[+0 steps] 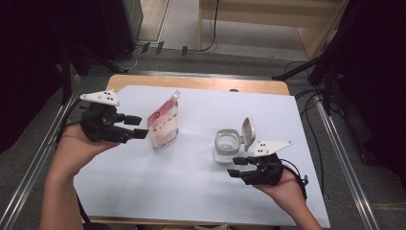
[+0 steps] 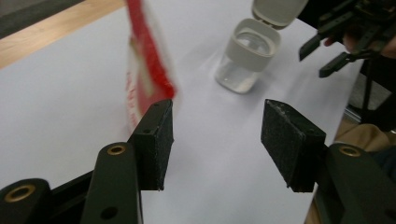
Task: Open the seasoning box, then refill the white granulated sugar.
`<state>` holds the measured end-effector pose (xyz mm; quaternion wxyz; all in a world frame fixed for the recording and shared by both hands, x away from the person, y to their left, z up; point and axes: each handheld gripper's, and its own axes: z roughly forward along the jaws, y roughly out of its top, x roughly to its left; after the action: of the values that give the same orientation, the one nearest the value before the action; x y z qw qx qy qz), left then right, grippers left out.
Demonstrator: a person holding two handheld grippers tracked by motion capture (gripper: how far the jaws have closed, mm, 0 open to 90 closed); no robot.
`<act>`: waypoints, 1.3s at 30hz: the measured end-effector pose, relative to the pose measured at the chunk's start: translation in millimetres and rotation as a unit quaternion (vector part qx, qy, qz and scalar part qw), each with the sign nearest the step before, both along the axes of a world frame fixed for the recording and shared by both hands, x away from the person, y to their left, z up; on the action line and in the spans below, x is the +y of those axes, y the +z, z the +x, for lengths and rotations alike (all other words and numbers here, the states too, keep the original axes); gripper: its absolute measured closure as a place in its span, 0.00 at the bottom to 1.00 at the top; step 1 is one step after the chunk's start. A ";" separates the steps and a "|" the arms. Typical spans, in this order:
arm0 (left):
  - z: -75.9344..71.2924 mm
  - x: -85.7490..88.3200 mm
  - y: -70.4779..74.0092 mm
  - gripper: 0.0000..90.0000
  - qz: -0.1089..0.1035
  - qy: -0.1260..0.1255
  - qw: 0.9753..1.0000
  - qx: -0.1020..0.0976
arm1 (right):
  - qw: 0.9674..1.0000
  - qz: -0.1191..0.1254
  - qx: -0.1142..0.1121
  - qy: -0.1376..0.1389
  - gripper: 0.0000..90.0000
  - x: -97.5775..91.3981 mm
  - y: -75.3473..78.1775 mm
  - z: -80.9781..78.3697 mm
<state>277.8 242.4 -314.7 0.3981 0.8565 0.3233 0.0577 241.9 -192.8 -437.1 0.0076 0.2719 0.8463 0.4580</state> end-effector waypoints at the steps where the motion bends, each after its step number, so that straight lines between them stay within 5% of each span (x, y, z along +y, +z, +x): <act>1: 0.3 3.1 -0.9 0.50 0.001 0.006 1.000 -0.003 | 1.000 0.000 0.000 -0.001 0.58 0.3 0.0 0.0; 7: 6.7 7.0 -13.2 0.45 0.008 0.021 1.000 -0.016 | 1.000 -0.001 0.001 0.001 0.58 2.1 -0.2 0.3; 23: 38.2 -27.2 -48.7 0.45 0.017 0.028 0.999 0.018 | 1.000 -0.005 -0.006 0.001 0.57 9.6 -3.4 2.2; 39: 49.1 -35.5 -66.7 0.80 0.011 0.075 0.997 0.011 | 1.000 -0.009 -0.007 0.002 0.57 13.1 -6.6 2.8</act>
<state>326.9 207.0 -381.4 0.3796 0.8346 0.3906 0.0816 244.7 -179.6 -443.7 0.0153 0.2665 0.8508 0.4526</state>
